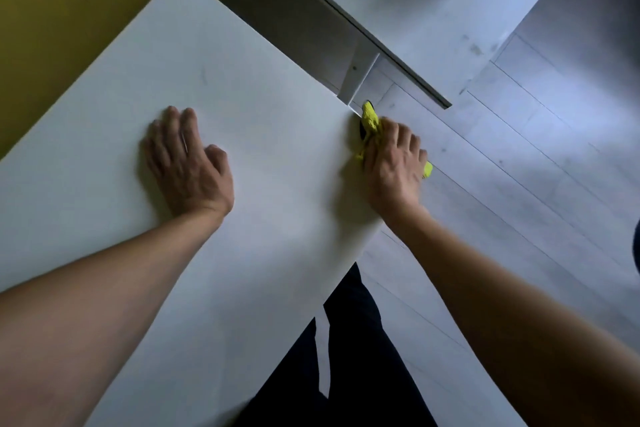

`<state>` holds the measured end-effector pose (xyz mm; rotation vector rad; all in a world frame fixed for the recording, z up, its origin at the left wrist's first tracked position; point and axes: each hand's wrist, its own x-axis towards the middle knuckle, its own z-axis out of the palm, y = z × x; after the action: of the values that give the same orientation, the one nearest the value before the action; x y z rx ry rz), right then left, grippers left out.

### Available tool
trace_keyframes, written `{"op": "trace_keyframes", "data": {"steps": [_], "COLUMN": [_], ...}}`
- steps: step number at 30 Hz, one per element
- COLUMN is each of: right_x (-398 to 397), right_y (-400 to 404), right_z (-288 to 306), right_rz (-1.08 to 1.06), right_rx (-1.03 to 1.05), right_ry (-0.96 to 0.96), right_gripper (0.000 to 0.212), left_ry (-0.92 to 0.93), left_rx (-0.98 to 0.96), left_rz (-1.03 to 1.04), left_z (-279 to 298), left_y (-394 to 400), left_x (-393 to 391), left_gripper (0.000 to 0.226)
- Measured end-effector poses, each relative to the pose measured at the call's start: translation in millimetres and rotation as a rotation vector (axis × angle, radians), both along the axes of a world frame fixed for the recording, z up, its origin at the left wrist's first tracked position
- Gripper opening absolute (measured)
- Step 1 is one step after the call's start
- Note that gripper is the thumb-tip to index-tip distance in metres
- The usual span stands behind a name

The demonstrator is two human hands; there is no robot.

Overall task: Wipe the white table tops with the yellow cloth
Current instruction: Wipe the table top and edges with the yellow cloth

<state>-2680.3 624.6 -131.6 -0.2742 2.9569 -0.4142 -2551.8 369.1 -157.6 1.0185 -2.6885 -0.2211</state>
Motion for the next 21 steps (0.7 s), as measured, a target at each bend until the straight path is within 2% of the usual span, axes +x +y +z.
{"op": "trace_keyframes", "data": {"steps": [5,8,11,15,21], "right_x": [-26.5,-41.5,-47.2,-25.0,20.9], "right_y": [-73.4,-116.0,-122.6,-80.7,38.9], "right_z": [-2.7,-6.1,-9.8,-10.9,-8.0], "right_rz": [0.085,0.143,0.159,0.1,-0.084], "right_rx": [-0.024,-0.064,-0.075,-0.068,-0.062], "right_ry": [0.043,0.071,0.102,0.083,0.02], "right_gripper": [0.035,0.036,0.039,0.041,0.038], "left_ry": [0.033,0.042,0.06,0.022,-0.021], "left_rx": [-0.006,-0.026,-0.045,-0.035,-0.011], "left_rz": [-0.001,0.0,-0.006,-0.008,-0.015], "left_z": [-1.8,-3.4,-4.3,-4.3,-2.4], "left_y": [-0.9,-1.9,-1.5,-2.7,-3.4], "left_x": [-0.6,-0.9,-1.0,0.8,-0.3], "left_gripper": [0.057,0.058,0.058,0.06,0.062]}}
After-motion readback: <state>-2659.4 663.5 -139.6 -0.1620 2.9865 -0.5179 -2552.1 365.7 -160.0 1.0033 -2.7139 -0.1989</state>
